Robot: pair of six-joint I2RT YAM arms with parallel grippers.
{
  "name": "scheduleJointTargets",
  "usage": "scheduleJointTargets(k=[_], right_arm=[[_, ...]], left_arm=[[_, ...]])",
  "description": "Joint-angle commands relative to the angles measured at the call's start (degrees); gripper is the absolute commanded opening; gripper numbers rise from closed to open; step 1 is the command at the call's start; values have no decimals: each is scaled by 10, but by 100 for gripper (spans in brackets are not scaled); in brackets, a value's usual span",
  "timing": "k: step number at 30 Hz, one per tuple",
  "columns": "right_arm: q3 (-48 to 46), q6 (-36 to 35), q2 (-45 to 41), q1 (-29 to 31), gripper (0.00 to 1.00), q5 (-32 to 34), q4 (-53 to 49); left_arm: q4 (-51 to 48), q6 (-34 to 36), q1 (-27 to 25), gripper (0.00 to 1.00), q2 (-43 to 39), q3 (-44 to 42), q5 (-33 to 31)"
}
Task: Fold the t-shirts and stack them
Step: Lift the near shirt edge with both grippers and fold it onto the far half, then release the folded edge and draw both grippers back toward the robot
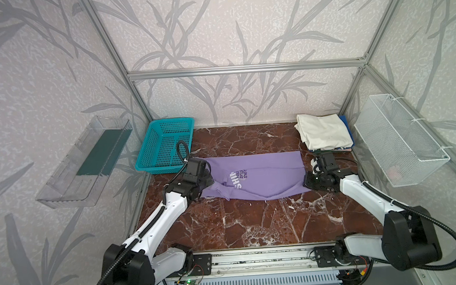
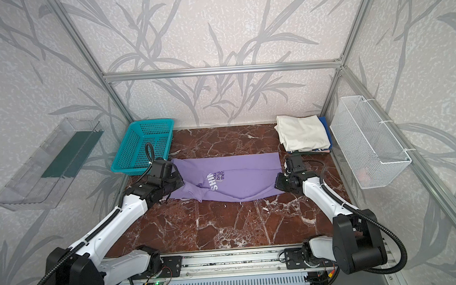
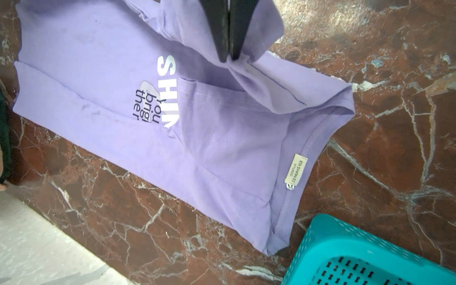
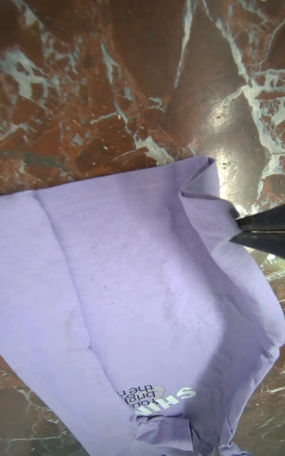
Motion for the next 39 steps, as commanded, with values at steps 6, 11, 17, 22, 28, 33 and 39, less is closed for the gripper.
scheduleJointTargets(k=[6,11,17,22,28,33,39], right_arm=[[64,-20,58,0,0,28,4],[91,-17,93,0,0,32,1],[116,-16,133,-1,0,37,-10],[133,-16,164,-1,0,42,-15],[156,-12,196,-4,0,49,-32],[163,-12,208,-7,0,61,-36],[155,-19,184,-10,97,26,-41]], left_arm=[[22,24,37,0,43,36,14],[23,26,52,0,54,38,22],[34,23,59,0,76,35,31],[53,18,66,0,106,37,39],[67,12,80,0,147,54,56],[77,13,92,0,175,64,62],[30,46,99,60,205,106,92]])
